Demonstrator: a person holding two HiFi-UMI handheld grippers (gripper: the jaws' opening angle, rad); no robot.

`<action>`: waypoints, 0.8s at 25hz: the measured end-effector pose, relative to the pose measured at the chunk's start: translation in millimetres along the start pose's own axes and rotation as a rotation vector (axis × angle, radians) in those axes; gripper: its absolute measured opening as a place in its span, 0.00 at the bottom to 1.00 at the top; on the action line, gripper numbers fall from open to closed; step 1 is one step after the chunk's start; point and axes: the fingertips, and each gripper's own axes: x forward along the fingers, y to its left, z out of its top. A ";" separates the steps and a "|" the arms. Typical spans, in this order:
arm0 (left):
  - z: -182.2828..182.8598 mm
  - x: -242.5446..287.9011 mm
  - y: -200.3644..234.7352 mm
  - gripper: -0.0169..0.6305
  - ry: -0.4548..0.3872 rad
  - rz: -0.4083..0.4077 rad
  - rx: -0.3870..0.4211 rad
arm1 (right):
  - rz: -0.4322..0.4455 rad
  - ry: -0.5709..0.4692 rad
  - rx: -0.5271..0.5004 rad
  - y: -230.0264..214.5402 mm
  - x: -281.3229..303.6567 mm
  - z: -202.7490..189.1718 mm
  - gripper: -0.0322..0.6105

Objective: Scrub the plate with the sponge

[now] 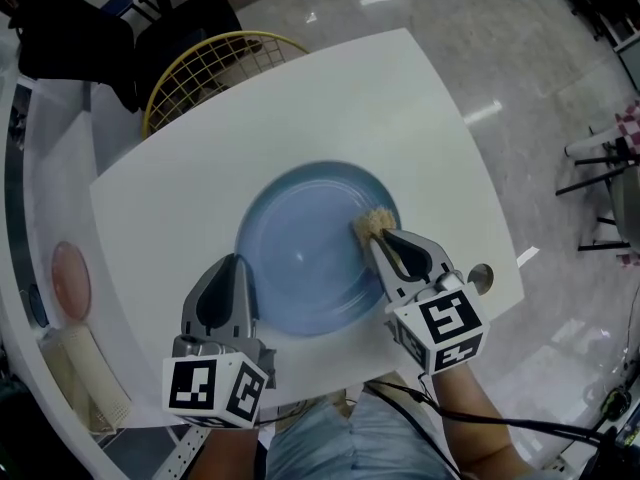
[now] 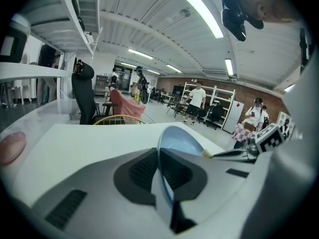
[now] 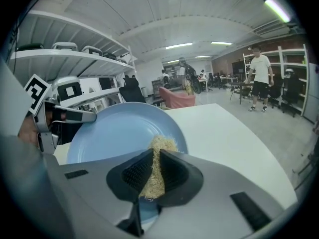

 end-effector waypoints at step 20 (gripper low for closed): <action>6.4 4.9 5.0 0.06 -0.012 -0.035 -0.018 | -0.043 -0.038 -0.055 -7.4 30.1 35.4 0.12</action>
